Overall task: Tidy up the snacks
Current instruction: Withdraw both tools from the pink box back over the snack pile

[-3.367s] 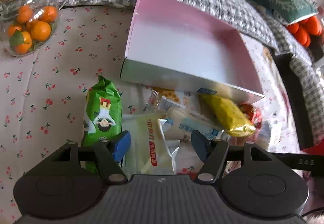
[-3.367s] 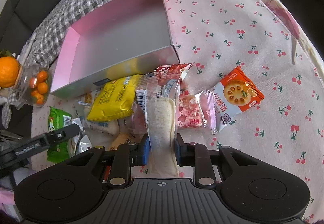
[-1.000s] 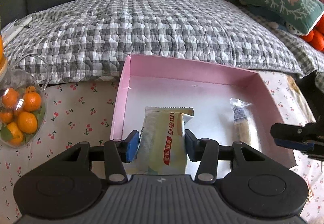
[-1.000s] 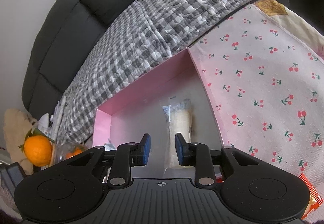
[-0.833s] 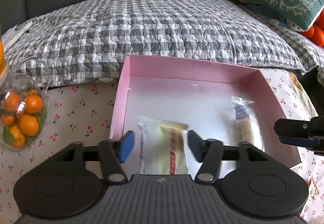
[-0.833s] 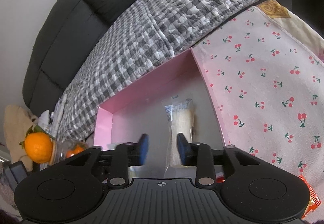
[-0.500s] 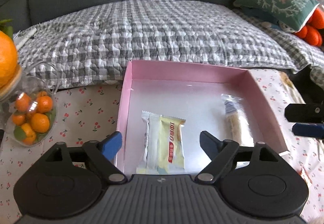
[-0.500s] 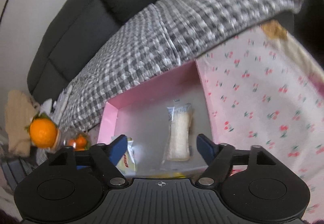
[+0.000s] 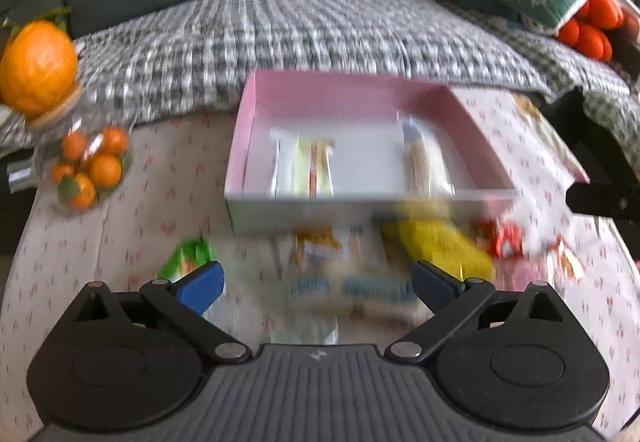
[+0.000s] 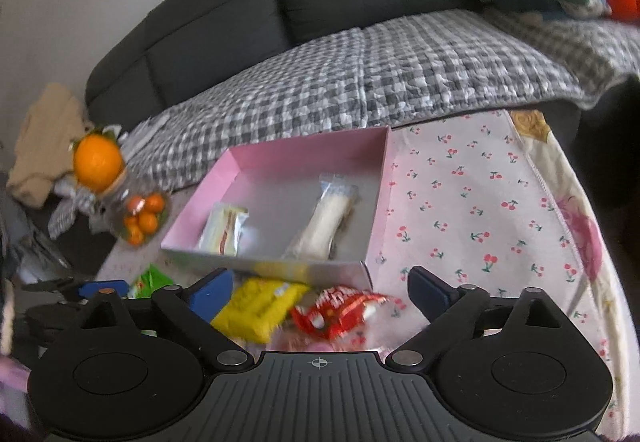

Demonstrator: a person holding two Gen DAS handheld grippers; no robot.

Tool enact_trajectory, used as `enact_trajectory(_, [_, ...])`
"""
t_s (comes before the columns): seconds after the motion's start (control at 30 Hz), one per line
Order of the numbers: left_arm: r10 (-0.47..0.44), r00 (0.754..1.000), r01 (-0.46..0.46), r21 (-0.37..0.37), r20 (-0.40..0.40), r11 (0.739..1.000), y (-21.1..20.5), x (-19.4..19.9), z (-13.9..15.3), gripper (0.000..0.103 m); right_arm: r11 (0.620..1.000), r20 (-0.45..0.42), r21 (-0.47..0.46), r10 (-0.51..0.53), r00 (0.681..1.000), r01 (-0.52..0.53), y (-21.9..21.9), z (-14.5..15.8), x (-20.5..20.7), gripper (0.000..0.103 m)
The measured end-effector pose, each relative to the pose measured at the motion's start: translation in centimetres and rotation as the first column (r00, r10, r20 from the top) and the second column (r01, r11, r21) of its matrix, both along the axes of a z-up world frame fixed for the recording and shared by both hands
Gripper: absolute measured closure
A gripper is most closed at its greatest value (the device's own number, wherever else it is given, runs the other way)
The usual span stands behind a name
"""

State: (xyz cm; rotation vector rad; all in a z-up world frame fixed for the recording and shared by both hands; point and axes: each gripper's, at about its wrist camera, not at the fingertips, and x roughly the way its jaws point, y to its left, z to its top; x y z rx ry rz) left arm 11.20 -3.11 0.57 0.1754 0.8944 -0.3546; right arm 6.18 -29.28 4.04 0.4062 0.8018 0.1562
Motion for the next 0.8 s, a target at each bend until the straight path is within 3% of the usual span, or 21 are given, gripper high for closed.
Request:
enact_trajectory(0.23, [0.041, 0.998, -0.043, -0.043, -0.046, 0.998, 2.0, -3.0, -2.5, 0.002, 0.995, 0.063, -0.048, 0.093, 0.994, -0.090, 1.2, -0.9, -3.1, 0.004])
enact_trajectory(0.37, [0.035, 0.999, -0.034, -0.120, 0.005, 0.992, 3.3, -4.7, -3.1, 0.002, 0.979, 0.087, -0.096, 0.188, 0.978, -0.179, 2.8, -1.7, -5.4, 0.004])
enact_trajectory(0.63, [0.006, 0.997, 0.009, -0.176, 0.082, 0.984, 4.4, -6.7, -3.3, 0.002, 0.904, 0.089, -0.228, 0.389, 0.917, -0.362, 6.5, -3.3, -8.3, 0.003])
enact_trajectory(0.8, [-0.044, 0.997, 0.057, -0.196, 0.071, 0.979, 4.9, -7.5, -4.1, 0.006, 0.858, 0.076, -0.259, 0.476, 0.876, -0.443, 8.2, -3.9, -9.2, 0.003])
